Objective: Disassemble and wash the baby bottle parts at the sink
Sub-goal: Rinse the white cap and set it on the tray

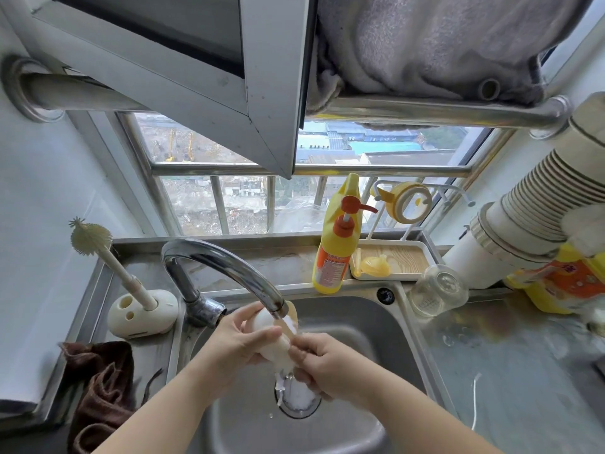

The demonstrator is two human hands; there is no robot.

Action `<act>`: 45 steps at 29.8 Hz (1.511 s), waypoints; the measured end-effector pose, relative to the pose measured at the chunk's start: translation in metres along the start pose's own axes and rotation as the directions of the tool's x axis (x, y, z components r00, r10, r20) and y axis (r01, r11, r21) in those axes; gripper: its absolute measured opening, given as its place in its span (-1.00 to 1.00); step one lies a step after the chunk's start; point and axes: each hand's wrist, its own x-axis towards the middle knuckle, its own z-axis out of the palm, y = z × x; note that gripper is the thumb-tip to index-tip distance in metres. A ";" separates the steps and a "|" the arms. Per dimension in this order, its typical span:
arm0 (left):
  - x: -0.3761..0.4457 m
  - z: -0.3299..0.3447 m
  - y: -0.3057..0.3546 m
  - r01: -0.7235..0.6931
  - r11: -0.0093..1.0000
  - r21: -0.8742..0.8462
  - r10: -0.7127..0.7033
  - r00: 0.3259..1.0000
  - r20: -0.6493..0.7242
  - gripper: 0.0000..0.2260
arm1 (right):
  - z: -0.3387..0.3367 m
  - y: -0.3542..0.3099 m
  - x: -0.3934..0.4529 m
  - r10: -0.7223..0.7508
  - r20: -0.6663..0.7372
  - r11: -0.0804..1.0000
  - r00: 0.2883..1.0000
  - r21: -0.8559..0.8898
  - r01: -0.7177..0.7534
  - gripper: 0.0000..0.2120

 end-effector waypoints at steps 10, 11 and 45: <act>0.001 0.009 0.007 0.003 0.999 -0.036 -0.004 1.000 -0.026 -0.54 | -0.020 0.005 0.000 -0.541 -0.176 0.308 0.822 -0.951 -0.002 -0.24; 0.001 0.010 0.007 -0.005 0.999 -0.035 0.004 1.000 -0.028 -0.54 | -0.017 0.005 0.002 -0.518 -0.180 0.349 0.836 -0.937 0.015 -0.31; -0.009 0.014 0.006 -0.008 1.000 0.028 0.009 1.000 -0.028 -0.54 | -0.012 -0.001 0.002 -0.160 -0.078 0.858 0.984 -0.504 0.099 -0.67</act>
